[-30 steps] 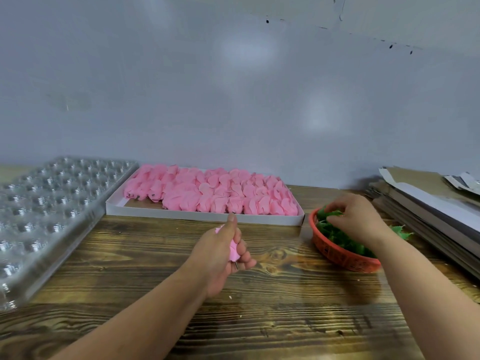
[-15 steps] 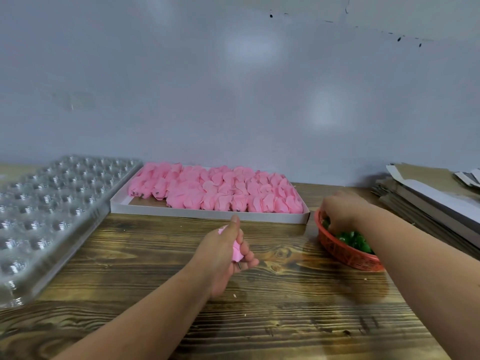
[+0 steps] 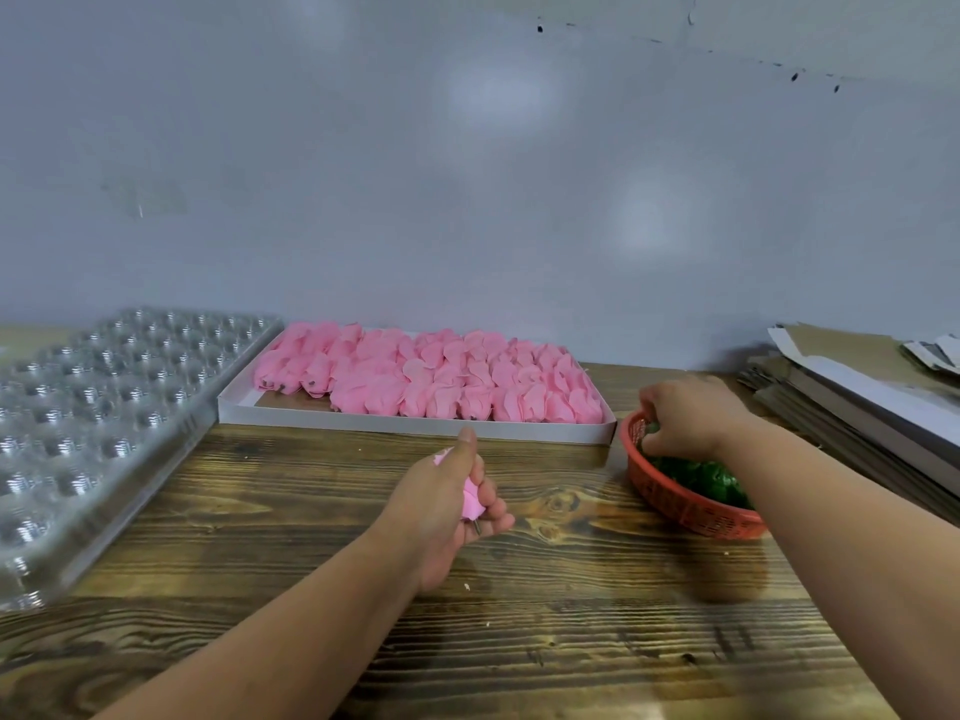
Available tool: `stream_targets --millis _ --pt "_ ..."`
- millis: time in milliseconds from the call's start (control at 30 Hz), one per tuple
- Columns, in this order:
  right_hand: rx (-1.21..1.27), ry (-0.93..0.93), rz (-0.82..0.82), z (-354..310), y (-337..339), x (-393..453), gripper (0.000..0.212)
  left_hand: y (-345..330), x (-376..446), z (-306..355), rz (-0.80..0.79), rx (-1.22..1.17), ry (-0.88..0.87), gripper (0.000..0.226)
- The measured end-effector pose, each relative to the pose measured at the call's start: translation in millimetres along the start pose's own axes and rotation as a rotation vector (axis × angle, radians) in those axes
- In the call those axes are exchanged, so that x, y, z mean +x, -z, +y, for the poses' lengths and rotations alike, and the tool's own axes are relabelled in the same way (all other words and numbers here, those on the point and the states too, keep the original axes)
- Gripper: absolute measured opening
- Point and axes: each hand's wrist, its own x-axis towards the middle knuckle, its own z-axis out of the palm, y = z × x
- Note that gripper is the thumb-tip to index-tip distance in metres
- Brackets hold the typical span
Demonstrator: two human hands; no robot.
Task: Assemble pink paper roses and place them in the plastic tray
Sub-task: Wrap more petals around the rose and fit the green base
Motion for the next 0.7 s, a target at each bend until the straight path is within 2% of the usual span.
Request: stream_targets --millis 300,567,633,700 --pt "0.046 -0.061 0.070 -0.8 -1.7 -5.4 0.017 -2.0 -2.0 1.9 0.036 -0.043 0.017 0.041" --pt "0.185 -0.257 0.402 -12.2 24.4 -19.7 0.023 -0.2 -1.6 2.5 0.032 -0.096 0.037 0.040" --pt "0.404 -0.293 0.464 -33.2 31.8 -28.2 0.021 0.8 -1.0 3.3 0.048 -0.146 0.044 0.039" --pt "0.885 -0.286 0.427 -63.4 33.0 -40.3 0.021 1.5 -0.6 4.9 0.063 -0.204 0.039 0.039"
